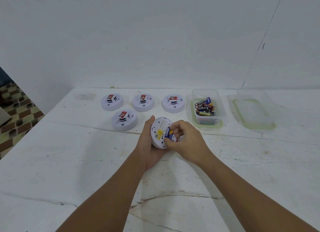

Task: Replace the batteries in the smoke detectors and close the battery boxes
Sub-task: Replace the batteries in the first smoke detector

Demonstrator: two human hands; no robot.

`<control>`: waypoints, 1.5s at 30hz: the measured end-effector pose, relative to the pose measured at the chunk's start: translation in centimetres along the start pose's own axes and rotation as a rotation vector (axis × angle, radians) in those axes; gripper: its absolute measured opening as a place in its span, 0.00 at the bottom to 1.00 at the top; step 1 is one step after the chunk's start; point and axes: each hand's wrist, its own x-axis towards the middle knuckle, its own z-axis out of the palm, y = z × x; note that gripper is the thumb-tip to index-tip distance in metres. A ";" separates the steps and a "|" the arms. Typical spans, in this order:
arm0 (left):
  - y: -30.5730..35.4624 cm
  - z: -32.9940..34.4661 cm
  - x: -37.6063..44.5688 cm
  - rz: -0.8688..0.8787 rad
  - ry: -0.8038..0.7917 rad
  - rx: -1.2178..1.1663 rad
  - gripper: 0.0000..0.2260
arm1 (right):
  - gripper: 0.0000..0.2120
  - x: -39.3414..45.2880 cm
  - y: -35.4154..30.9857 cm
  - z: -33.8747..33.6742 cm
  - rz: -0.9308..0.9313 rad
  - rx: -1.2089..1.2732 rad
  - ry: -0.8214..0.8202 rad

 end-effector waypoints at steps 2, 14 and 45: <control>0.0 0.0 -0.1 0.002 -0.010 -0.008 0.27 | 0.18 0.3 -0.4 -0.3 -0.002 0.005 -0.050; 0.1 0.3 -0.3 0.030 0.039 0.008 0.27 | 0.21 0.1 -0.4 -0.9 -0.242 -0.434 -0.070; 0.1 -0.1 0.0 0.010 -0.011 -0.009 0.31 | 0.13 -0.1 0.5 -2.8 -0.416 -0.302 -0.196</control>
